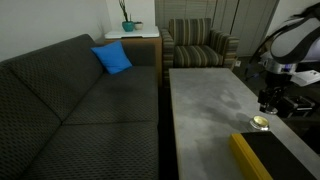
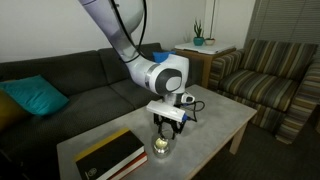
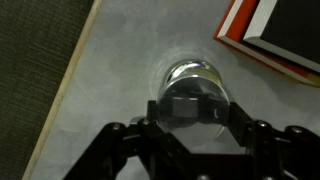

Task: Close the silver container

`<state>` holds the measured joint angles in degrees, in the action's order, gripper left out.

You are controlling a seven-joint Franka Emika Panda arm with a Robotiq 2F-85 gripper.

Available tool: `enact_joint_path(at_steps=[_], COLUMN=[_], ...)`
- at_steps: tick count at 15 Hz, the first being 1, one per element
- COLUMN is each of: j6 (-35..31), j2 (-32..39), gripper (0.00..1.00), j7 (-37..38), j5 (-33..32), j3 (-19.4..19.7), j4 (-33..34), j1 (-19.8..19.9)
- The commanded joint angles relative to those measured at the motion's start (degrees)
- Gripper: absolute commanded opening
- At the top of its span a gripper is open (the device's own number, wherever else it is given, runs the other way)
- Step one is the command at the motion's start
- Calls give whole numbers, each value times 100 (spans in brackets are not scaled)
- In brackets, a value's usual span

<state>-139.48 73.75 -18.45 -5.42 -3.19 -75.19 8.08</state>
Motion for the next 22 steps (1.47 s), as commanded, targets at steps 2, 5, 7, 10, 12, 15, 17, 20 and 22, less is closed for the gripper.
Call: enact_joint_path(at_steps=[2,5,7,10,12,15,17,20,22], j6=[790,1110,1241,1150,1139,1327,1493,1588,1530], j2=[753,1158,1339,1110,1092,1075,1074,1073,1073], gripper=[44,44,44,44,44,44,44,44,44], j7=[-310,-448,-494,-469,-408,-122,41,177,371], j5=[66,125,137,160,158,136,138,160,159], j3=[-67,-146,-173,-175,-153,-48,-14,-11,56], j4=[1240,1794,2044,1710,1703,1748,1771,1736,1693], j1=[40,43,19,-5,-45,-199,-266,-311,-350])
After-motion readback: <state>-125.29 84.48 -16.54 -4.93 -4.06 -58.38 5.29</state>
